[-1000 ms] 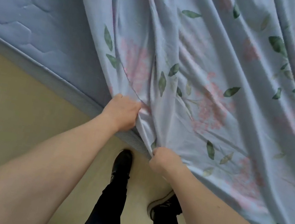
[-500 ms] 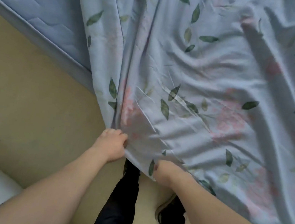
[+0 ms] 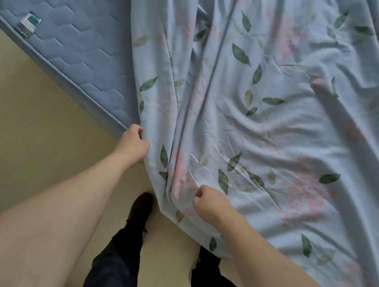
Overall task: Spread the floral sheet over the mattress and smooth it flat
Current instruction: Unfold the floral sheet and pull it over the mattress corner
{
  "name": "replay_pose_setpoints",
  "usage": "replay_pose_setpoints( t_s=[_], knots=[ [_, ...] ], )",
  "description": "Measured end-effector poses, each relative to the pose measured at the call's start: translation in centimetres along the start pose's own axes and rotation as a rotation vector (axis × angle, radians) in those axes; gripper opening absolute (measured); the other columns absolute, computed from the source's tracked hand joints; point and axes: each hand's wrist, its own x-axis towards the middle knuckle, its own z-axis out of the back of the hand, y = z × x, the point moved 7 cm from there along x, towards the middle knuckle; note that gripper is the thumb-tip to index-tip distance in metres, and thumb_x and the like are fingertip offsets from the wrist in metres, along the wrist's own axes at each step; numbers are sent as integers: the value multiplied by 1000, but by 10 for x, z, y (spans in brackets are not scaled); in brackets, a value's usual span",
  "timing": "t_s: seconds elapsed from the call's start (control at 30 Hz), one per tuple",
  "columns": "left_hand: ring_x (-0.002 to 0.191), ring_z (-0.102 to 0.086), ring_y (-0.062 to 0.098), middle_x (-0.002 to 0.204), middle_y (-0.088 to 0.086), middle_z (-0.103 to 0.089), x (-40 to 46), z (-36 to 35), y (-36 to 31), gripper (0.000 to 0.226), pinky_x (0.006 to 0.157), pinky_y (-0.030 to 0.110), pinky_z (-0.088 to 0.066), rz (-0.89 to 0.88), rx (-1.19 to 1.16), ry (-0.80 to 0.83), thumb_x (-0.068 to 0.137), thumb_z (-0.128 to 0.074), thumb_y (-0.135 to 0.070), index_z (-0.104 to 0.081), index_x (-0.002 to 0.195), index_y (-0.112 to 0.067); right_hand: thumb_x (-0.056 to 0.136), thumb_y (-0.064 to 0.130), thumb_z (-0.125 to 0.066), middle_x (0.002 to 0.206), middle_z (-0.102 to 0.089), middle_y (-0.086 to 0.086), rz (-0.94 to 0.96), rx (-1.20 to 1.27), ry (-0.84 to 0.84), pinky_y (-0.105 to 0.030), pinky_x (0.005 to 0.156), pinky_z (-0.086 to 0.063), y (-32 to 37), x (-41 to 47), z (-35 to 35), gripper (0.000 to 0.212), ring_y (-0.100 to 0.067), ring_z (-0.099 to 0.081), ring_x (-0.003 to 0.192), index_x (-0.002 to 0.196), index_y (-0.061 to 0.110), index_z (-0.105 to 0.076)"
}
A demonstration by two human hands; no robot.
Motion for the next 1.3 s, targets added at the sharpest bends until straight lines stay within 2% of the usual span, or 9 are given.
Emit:
replay_pose_setpoints(
  t_s=[0.17,0.3,0.37,0.5,0.73,0.9,1.0,1.17,1.3],
  knots=[
    [116,-49,29,138,8,-45,56,-2,13,55,90,32,-39,172,-219,48,91,-48,-26,-32,143,-16,95,24,-40,126,-58,-13,35,65,8,-32,93,-42,49,41,-16,41,-29,-55,110,133,9,-46],
    [93,-55,30,103,10,-58,100,-9,14,22,76,32,-43,62,-92,127,89,-50,-27,-57,97,-7,91,27,-43,148,-33,-13,-29,80,-117,-42,98,-44,85,84,-22,47,-35,-48,123,134,11,-38],
    [84,-50,29,91,12,-55,112,-9,14,20,69,31,-36,-1,-36,162,92,-44,-18,-51,76,-8,89,32,-46,139,-42,-10,-64,90,-179,-47,104,-37,102,100,-23,48,-34,-38,132,132,15,-36],
    [78,-54,31,87,15,-56,126,17,71,18,69,34,-45,79,-165,193,89,-41,-13,-52,79,-3,86,34,-53,134,-38,-8,-84,-139,-305,-43,103,-33,142,121,-23,58,-32,-38,124,137,19,-30],
    [87,-63,34,95,19,-67,108,111,243,22,67,31,-43,347,47,268,89,-44,-10,-64,90,-2,96,23,-41,131,-47,-11,-2,-202,148,-34,98,-40,242,137,-69,32,-32,-47,123,123,13,-53],
    [68,-49,23,77,8,-56,113,125,206,14,57,27,-34,150,165,504,86,-46,-10,-57,78,-8,92,20,-45,114,-59,-9,-55,-27,16,-29,78,-44,286,154,-35,27,-28,-57,98,114,10,-58],
    [83,-58,27,91,9,-62,140,151,171,19,68,31,-44,80,66,429,86,-44,-9,-63,88,-5,92,21,-48,93,-58,-7,-68,92,-26,-30,71,-43,310,166,-6,16,-25,-56,86,96,12,-60],
    [92,-55,25,105,3,-58,201,222,139,29,71,26,-42,92,-22,155,89,-39,-5,-60,106,-15,92,17,-42,105,-57,-4,-69,154,-37,-27,66,-42,343,187,32,26,-26,-57,95,116,13,-52],
    [97,-61,30,115,13,-63,273,248,123,15,83,33,-51,137,-277,77,91,-49,-8,-58,99,-18,92,19,-42,125,-53,-9,9,-13,-93,-36,88,-48,383,215,36,35,-30,-58,107,126,11,-49]
  ],
)
